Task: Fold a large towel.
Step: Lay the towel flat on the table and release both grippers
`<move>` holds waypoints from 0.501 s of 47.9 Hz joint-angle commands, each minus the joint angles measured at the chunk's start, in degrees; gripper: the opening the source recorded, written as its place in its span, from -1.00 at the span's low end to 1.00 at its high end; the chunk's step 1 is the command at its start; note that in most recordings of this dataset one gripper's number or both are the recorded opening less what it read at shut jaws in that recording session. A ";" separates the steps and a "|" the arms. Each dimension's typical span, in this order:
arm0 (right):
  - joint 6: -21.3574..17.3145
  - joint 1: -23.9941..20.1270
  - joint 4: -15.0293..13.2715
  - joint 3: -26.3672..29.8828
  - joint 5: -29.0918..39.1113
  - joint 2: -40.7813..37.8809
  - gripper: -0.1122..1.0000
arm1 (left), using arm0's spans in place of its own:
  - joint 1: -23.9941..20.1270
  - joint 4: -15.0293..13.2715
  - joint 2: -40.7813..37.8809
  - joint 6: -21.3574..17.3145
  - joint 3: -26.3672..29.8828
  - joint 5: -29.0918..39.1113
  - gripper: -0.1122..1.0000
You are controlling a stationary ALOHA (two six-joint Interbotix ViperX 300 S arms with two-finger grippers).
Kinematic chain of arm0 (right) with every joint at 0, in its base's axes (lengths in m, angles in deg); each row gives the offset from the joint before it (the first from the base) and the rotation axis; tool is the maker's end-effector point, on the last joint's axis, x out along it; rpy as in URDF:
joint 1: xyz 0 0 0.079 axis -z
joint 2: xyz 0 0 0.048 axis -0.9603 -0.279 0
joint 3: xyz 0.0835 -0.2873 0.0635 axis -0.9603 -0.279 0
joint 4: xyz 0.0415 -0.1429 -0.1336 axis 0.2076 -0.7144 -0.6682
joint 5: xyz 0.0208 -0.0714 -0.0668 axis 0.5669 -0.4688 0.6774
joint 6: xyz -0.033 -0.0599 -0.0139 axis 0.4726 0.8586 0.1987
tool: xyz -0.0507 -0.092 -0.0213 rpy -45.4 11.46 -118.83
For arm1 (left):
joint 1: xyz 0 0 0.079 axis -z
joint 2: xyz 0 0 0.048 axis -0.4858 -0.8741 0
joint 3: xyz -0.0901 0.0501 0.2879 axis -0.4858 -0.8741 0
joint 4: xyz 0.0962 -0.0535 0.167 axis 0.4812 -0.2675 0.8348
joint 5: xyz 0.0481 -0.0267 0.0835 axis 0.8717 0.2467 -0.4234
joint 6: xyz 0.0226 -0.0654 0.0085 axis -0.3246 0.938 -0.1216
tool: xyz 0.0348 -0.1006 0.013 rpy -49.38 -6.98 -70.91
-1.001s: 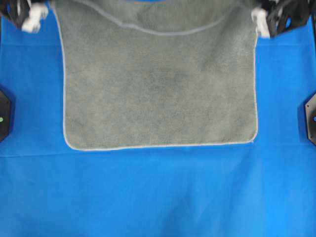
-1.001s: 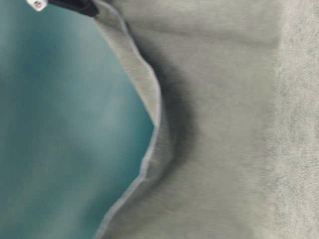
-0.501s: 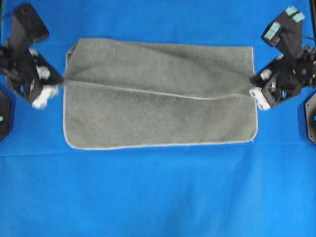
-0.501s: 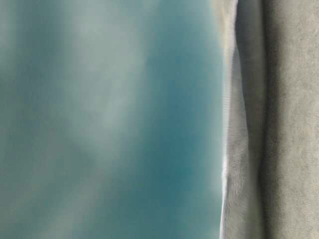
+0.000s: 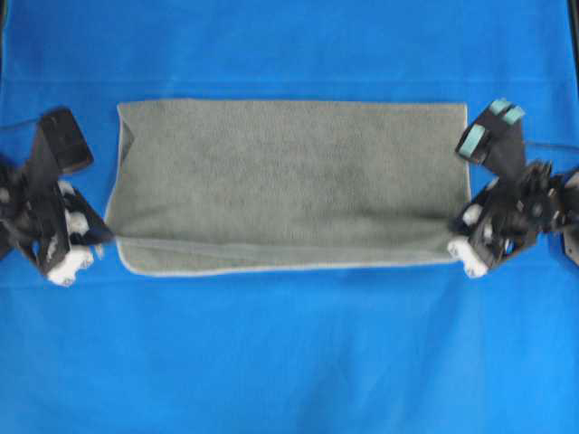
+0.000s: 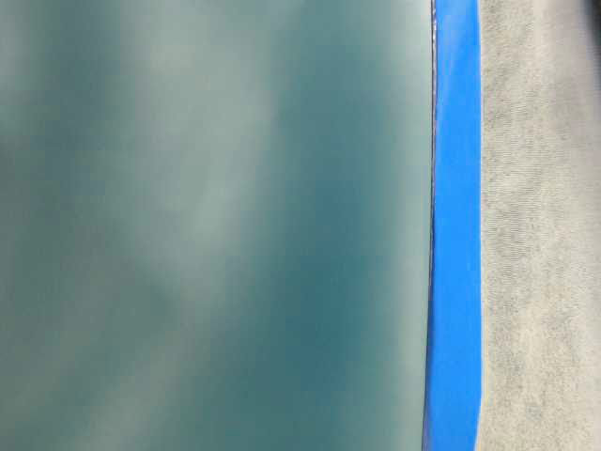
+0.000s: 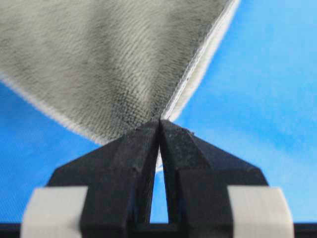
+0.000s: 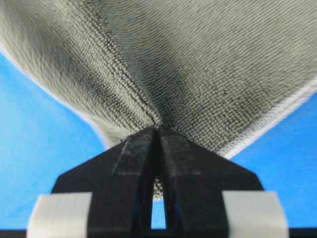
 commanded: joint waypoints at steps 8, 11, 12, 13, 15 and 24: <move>-0.18 -0.26 -1.14 1.58 -0.44 -4.75 -0.76 | 0.18 0.70 -6.59 -1.49 2.64 -2.72 -0.77; -0.18 -0.26 -1.67 1.76 -0.44 -4.92 -0.76 | 0.18 0.62 -7.38 -2.55 3.25 -2.99 -0.77; -0.18 -0.26 -1.85 1.85 -0.44 -4.92 -0.76 | 0.18 0.70 -7.56 -2.90 3.43 -2.99 -0.77; -0.18 -0.26 -2.11 1.76 -0.44 -4.92 -0.76 | 0.18 0.70 -7.73 -3.25 3.60 -3.08 -0.77; -0.18 -0.26 -2.64 1.67 -0.44 -4.83 -0.76 | 0.18 0.62 -8.00 -3.96 3.87 -3.16 -0.76; -0.18 -0.26 -3.43 2.20 -0.44 -4.83 -0.67 | 0.18 0.70 -7.47 -5.89 4.92 -3.08 -0.31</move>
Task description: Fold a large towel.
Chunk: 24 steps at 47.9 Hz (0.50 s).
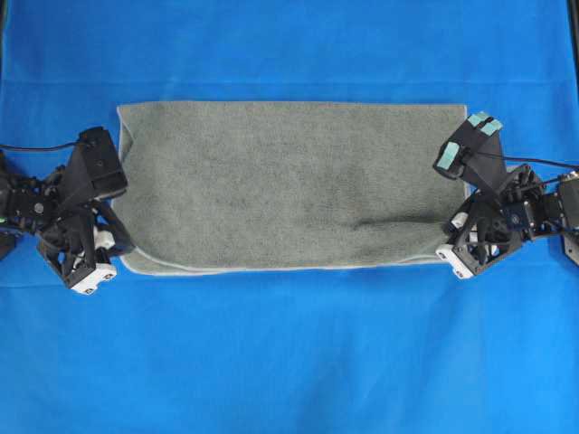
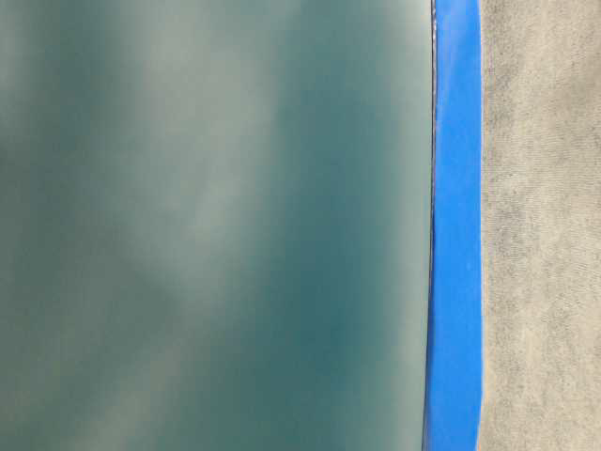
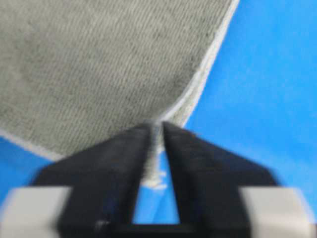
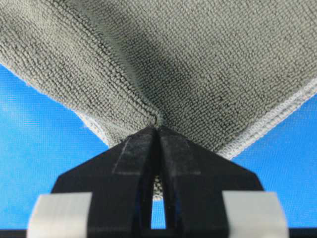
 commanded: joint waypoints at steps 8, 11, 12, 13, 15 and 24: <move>0.53 -1.32 -2.20 4.66 4.75 2.20 0.20 | 0.09 0.18 4.92 -3.16 4.66 2.99 0.44; 0.44 -1.93 -4.31 6.59 7.91 3.52 0.39 | -0.18 0.26 7.47 -5.71 6.06 5.36 0.43; 0.44 -1.93 -5.19 7.21 8.96 3.96 0.39 | -0.35 0.26 8.26 -6.77 6.50 6.24 0.43; 0.44 -1.93 -6.06 7.82 10.20 4.48 0.36 | -0.62 0.26 9.14 -7.82 6.94 6.86 0.42; 0.18 -1.85 -8.35 8.70 12.39 5.27 0.31 | -1.76 0.26 11.16 -10.37 7.47 7.91 0.40; -0.44 5.10 -20.92 8.26 18.54 5.19 0.32 | -12.22 0.26 12.83 -21.18 6.42 4.75 0.37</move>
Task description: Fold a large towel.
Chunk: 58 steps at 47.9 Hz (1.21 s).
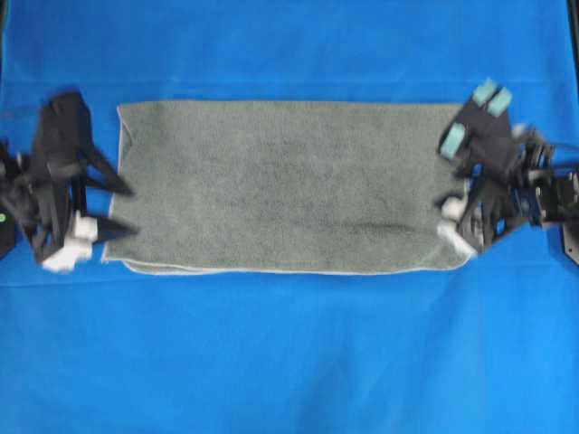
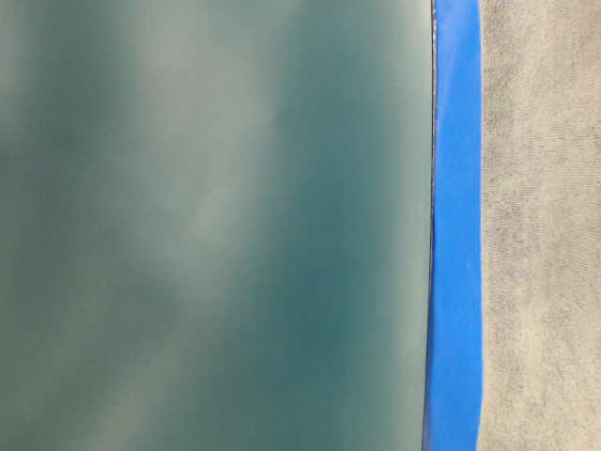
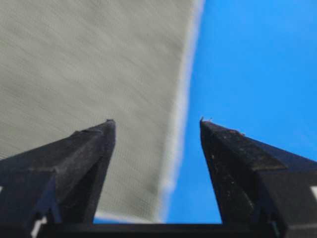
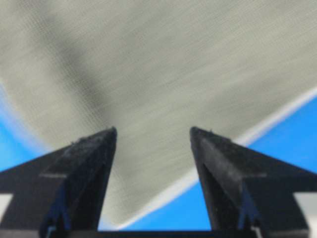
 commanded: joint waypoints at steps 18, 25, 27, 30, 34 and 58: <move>1.41 18.63 -13.01 -3.60 -13.10 -7.73 0.31 | -17.58 0.18 -14.33 -16.61 1.67 -12.92 0.37; 3.78 23.73 -13.36 -5.10 -21.09 -11.60 0.31 | -22.24 0.18 -22.68 -19.69 1.58 -15.47 0.37; 4.48 25.05 -13.62 -5.36 -22.94 -12.74 0.31 | -23.55 0.18 -25.05 -20.57 1.58 -16.17 0.37; 5.54 26.98 -14.24 -5.71 -25.58 -14.77 0.31 | -25.22 0.18 -28.04 -21.53 1.76 -17.23 0.37; 6.94 28.56 -14.59 -5.71 -27.51 -17.05 0.31 | -26.89 0.18 -31.29 -23.20 1.76 -18.63 0.37; 8.70 30.23 -15.03 -6.50 -34.80 -19.60 -0.63 | -32.34 0.18 -33.57 -28.92 2.02 -13.10 -0.02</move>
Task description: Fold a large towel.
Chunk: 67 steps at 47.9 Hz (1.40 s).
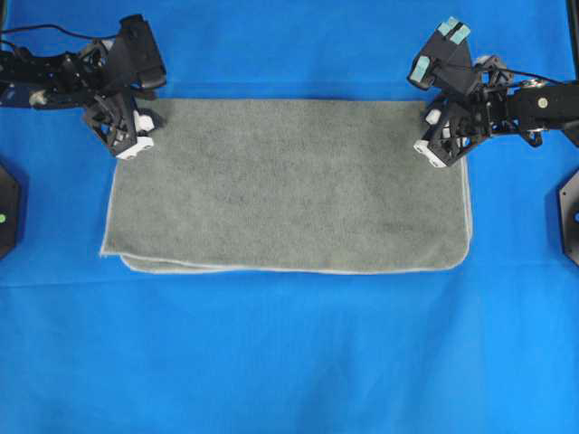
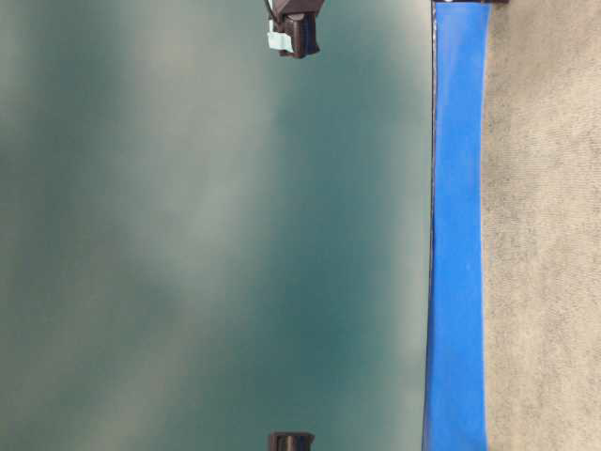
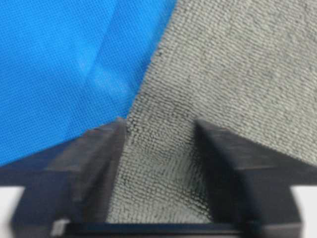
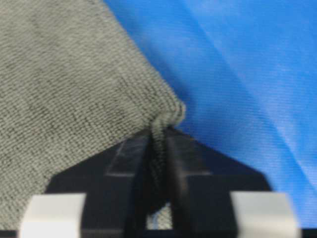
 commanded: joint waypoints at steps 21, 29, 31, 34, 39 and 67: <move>-0.09 -7.56 1.49 1.14 5.71 15.12 -0.73 | 2.11 -0.09 11.78 3.25 7.82 21.01 -0.74; -0.09 -13.45 2.72 3.78 16.00 25.14 -0.73 | 6.06 -0.26 19.78 3.43 12.39 29.27 -0.74; -0.09 -15.03 3.25 4.57 18.28 27.51 -0.73 | 7.38 -0.26 21.53 3.52 13.54 30.76 -0.74; -0.09 -17.49 3.69 5.71 21.18 30.85 -0.73 | 9.14 -0.18 24.08 3.87 15.29 32.87 -0.74; -0.09 -22.32 4.48 7.73 24.35 35.95 -0.73 | 11.69 -0.26 27.77 4.83 17.58 35.86 -0.74; -0.44 -12.13 -4.39 14.41 23.20 32.17 -0.73 | 33.75 -0.53 30.94 25.66 18.72 33.49 -0.74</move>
